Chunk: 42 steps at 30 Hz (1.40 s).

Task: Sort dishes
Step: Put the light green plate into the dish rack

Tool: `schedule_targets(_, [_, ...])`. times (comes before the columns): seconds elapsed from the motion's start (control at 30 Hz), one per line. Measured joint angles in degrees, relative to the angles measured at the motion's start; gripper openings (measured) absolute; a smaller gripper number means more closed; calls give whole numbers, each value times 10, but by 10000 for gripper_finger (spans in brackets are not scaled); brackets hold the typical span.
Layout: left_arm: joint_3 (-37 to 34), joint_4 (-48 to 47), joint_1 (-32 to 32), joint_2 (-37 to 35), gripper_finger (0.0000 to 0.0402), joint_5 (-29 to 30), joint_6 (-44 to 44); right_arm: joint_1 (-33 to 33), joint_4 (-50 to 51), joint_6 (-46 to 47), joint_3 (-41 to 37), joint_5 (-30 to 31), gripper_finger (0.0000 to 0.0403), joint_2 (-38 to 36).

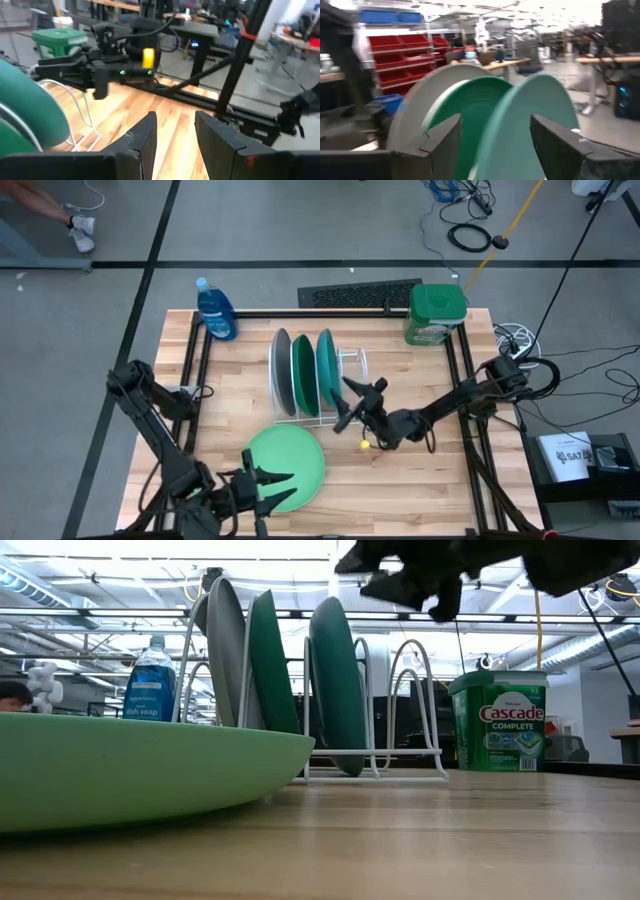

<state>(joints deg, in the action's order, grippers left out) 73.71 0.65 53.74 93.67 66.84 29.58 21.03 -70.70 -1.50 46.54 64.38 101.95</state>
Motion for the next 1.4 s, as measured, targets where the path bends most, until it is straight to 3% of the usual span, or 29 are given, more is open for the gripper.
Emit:
schedule_targets(0.1, [0,-15,-11,0,134,-44,-4,38,-16,-59,0,-16,232,-7])
schedule_targets(0.2, [0,-61,-20,0,134,-73,1,84,-9,-111,0,-84,228,-30])
schedule_targets(0.3, [0,-107,-28,0,134,-73,28,123,55,-104,11,-137,217,-55])
schedule_targets(0.4, [0,-127,-39,0,134,-73,47,151,294,-37,68,-147,205,-67])
schedule_targets(0.53, [0,-133,-52,0,134,-72,45,158,682,118,210,-266,194,-28])
schedule_targets(0.63, [0,-131,-62,0,134,-71,45,157,825,122,303,-284,191,37])
schedule_targets(0.7, [0,-130,-65,0,134,-74,46,157,844,108,346,-296,192,77])
schedule_targets(0.87, [4,-114,-66,-7,134,-159,42,150,900,107,425,-426,195,153])
schedule_targets(0.93, [13,-113,-61,-16,134,-191,41,148,927,100,452,-425,196,177])
schedule_targets(1.03, [23,-114,-45,-32,134,-194,30,140,928,74,497,-420,196,206])
schedule_targets(1.17, [35,-113,-8,-41,134,-159,-3,127,938,51,550,-467,196,251])
schedule_targets(1.27, [37,-112,21,-44,134,-105,-21,118,941,52,574,-511,196,280])
schedule_targets(1.4, [37,-111,51,-47,134,-28,-32,110,943,51,592,-524,196,313])
